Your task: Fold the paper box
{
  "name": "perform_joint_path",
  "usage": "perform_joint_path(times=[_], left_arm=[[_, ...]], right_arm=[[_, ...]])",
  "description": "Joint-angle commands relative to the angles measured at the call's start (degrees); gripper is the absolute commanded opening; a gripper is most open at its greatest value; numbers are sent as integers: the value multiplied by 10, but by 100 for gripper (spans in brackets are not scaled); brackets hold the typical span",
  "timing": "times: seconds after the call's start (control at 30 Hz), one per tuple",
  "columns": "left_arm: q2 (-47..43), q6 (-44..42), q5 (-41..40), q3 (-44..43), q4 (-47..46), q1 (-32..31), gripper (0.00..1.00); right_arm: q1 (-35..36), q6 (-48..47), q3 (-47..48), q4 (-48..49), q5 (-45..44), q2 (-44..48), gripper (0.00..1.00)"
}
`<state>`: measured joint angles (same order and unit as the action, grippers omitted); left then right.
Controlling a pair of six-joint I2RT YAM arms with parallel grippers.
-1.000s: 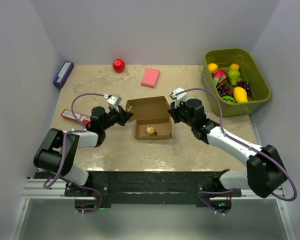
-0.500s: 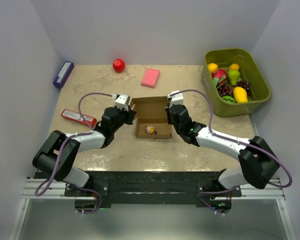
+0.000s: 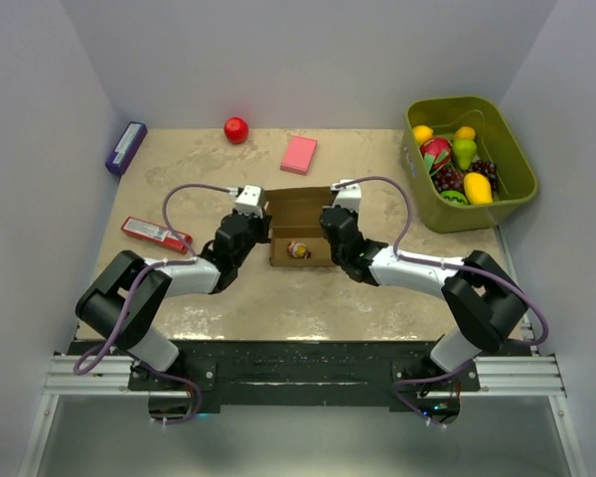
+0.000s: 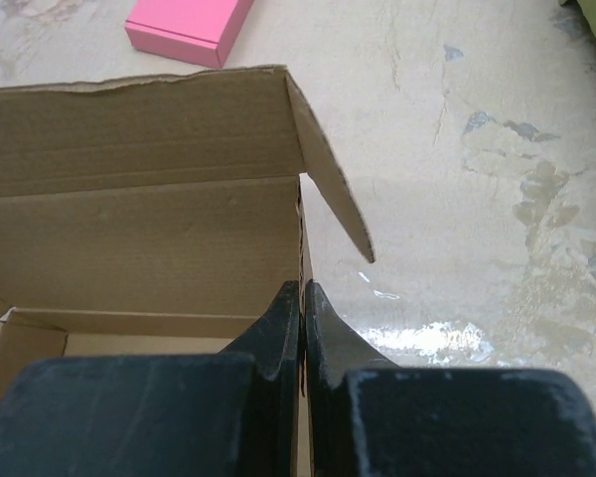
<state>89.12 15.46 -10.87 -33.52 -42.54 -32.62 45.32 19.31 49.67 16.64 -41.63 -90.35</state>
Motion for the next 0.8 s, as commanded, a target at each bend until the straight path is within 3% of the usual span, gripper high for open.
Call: perform_joint_path(times=[0.0,0.6,0.77], left_arm=[[26,16,-14,-3,-71,-29,0],[44,87,-67,63,-90,-79,0],[47,111,-85,80,-83,-93,0]], right_arm=[[22,56,-13,79,-7,-15,0],[54,125,-50,19,-43,-23,0],[56,148,-60,8,-43,-19,6]])
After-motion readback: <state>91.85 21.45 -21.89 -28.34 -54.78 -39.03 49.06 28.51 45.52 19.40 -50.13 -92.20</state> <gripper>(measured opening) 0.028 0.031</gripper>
